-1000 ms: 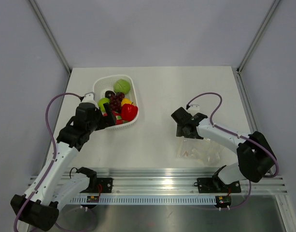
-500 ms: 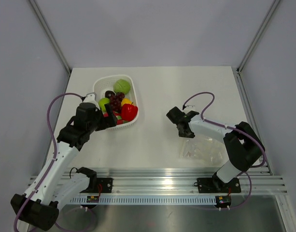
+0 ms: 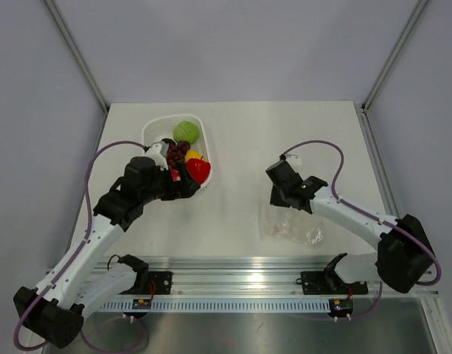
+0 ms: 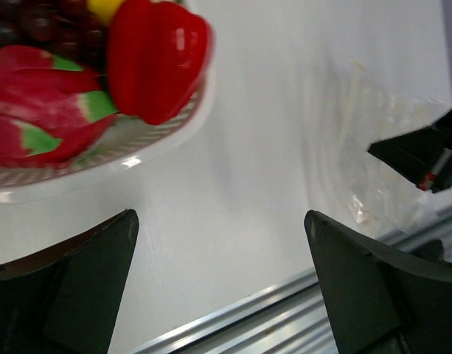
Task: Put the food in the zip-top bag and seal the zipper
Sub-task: Pick up the zipper food storage bag at the center of the board, then open the zipper of the food storage bag at the center of the board.
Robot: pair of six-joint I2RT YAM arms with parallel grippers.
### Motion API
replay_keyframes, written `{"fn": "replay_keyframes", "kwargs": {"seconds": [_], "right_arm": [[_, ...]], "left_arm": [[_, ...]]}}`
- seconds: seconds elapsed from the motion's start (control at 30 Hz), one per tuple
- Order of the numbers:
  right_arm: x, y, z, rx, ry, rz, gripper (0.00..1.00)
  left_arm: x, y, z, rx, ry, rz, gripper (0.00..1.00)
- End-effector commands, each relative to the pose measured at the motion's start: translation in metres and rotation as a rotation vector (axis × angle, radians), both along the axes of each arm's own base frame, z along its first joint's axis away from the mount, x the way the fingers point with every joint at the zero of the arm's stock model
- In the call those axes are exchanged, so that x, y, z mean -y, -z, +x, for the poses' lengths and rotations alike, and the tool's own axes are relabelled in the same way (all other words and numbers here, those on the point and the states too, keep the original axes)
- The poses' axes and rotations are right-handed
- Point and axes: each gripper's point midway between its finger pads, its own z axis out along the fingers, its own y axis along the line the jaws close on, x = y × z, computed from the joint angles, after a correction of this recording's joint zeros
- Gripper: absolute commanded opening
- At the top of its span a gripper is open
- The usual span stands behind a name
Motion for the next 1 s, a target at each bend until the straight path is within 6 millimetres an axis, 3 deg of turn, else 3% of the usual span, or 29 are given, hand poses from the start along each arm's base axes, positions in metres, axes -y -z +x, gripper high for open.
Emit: {"fn": "replay_keyframes", "kwargs": {"seconds": [0.0,0.17,0.33,0.37,0.43,0.47,0.6,0.7,0.97], "right_arm": [[-0.042,-0.037,0.001,0.111,-0.161,0.218,0.00],[-0.052,-0.059,-0.004,0.155,-0.210,0.301,0.00],[-0.063,-0.072,-0.008,0.168,-0.249,0.351,0.00],[-0.065,-0.074,-0.009,0.168,-0.256,0.353,0.00],[-0.068,-0.076,-0.011,0.165,-0.264,0.356,0.00],[-0.070,-0.077,-0.012,0.164,-0.273,0.356,0.00],[-0.069,-0.082,-0.018,0.170,-0.280,0.366,0.00],[-0.067,-0.086,-0.023,0.172,-0.284,0.375,0.00],[-0.070,-0.090,-0.028,0.162,-0.291,0.403,0.00]], "left_arm": [[0.053,-0.027,-0.007,0.045,0.186,-0.214,0.99],[0.097,-0.024,-0.016,0.012,0.278,-0.351,0.95],[0.141,0.005,-0.022,-0.077,0.334,-0.305,0.92],[0.150,0.001,-0.019,-0.068,0.340,-0.309,0.92],[0.166,0.017,-0.021,-0.098,0.353,-0.263,0.91],[0.171,0.014,-0.018,-0.090,0.353,-0.258,0.91],[0.177,0.033,-0.008,-0.120,0.319,-0.215,0.81],[0.182,0.033,-0.003,-0.112,0.317,-0.228,0.77],[0.206,0.038,0.005,-0.143,0.353,-0.247,0.74]]}}
